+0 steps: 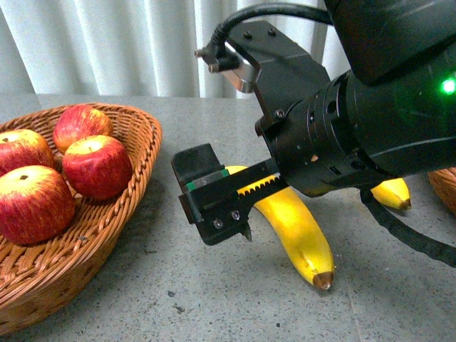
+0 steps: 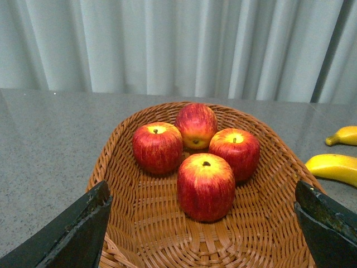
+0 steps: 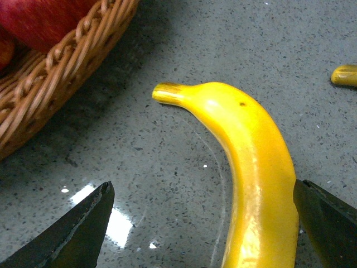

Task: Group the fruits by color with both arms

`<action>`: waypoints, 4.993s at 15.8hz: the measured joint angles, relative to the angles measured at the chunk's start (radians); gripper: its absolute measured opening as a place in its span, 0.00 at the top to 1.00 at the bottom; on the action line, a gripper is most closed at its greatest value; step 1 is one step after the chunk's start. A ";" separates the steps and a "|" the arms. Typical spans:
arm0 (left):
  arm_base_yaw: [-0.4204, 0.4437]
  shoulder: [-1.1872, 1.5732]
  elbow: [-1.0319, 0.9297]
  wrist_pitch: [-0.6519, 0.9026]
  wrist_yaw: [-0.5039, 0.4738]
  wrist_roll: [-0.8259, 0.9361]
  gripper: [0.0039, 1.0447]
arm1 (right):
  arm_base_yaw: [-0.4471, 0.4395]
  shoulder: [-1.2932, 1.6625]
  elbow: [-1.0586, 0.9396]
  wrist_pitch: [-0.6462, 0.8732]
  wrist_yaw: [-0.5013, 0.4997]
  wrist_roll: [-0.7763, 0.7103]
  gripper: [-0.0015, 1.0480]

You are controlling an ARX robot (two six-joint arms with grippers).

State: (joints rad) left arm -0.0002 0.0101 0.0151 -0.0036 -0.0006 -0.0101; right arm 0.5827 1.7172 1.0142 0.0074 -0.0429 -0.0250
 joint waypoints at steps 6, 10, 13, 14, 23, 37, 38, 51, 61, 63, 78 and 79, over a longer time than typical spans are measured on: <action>0.000 0.000 0.000 0.000 0.000 0.000 0.06 | -0.029 0.089 0.045 0.009 0.092 -0.028 0.06; 0.000 0.000 0.000 0.000 0.000 0.000 0.06 | -0.059 0.100 0.058 0.007 0.118 -0.048 0.06; 0.000 0.000 0.000 0.000 0.000 0.000 0.06 | -0.060 0.101 0.035 0.020 0.123 -0.074 0.06; 0.000 0.000 0.000 0.000 0.000 0.000 0.06 | -0.060 0.103 0.018 0.024 0.124 -0.080 0.06; 0.000 0.000 0.000 0.000 0.000 0.000 0.06 | -0.051 0.116 -0.006 0.024 0.121 -0.101 0.43; 0.000 0.000 0.000 0.000 0.000 0.000 0.06 | -0.312 -0.162 0.136 -0.020 -0.067 -0.038 0.66; 0.000 0.000 0.000 0.000 0.000 0.000 0.06 | -0.365 -0.201 0.115 0.000 -0.090 -0.038 0.66; 0.000 0.000 0.000 0.000 0.000 0.000 0.06 | -0.931 -0.388 -0.309 0.165 -0.402 -0.398 0.66; 0.000 0.000 0.000 0.000 0.000 0.000 0.06 | -0.943 -0.391 -0.309 0.133 -0.428 -0.418 0.05; 0.000 0.000 0.000 0.000 0.000 0.000 0.06 | -0.944 -0.415 -0.301 0.119 -0.443 -0.409 0.06; 0.000 0.000 0.000 0.000 0.000 0.000 0.06 | -0.676 -1.072 -0.361 -0.045 -0.570 0.010 0.06; 0.000 0.000 0.000 0.000 0.000 0.000 0.06 | -0.641 -1.069 -0.369 -0.054 -0.547 0.005 0.06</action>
State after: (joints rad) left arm -0.0002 0.0101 0.0151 -0.0040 -0.0002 -0.0101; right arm -0.0586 0.6479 0.6456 -0.0467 -0.5900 -0.0196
